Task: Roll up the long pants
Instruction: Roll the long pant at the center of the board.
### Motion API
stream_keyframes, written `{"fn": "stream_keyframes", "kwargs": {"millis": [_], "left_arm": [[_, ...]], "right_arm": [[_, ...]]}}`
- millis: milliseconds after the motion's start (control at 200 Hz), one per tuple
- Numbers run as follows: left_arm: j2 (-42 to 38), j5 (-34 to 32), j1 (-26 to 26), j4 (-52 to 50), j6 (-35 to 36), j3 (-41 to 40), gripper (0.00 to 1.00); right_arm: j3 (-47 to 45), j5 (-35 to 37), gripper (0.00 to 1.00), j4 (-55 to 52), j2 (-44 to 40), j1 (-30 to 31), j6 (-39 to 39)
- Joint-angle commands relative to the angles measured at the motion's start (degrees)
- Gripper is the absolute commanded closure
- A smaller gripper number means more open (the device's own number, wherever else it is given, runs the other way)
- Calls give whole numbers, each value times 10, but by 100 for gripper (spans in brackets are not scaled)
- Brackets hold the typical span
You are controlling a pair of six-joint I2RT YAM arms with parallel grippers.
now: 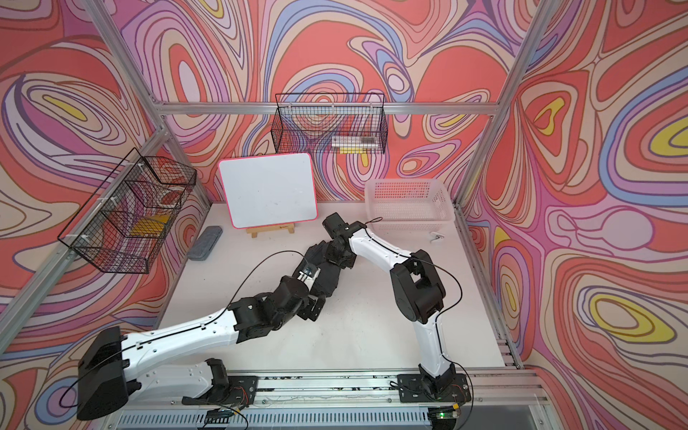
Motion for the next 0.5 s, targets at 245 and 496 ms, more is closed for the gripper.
{"fn": "stream_keyframes", "kwargs": {"millis": [245,496], "left_arm": [[174,-160,-24,217,249,21,1],[211,-98,20,174,148,32,93]], "right_arm": [[12,-17,95,-42,8,20,15],[-27,-88,88,2,-29,21,18]]}}
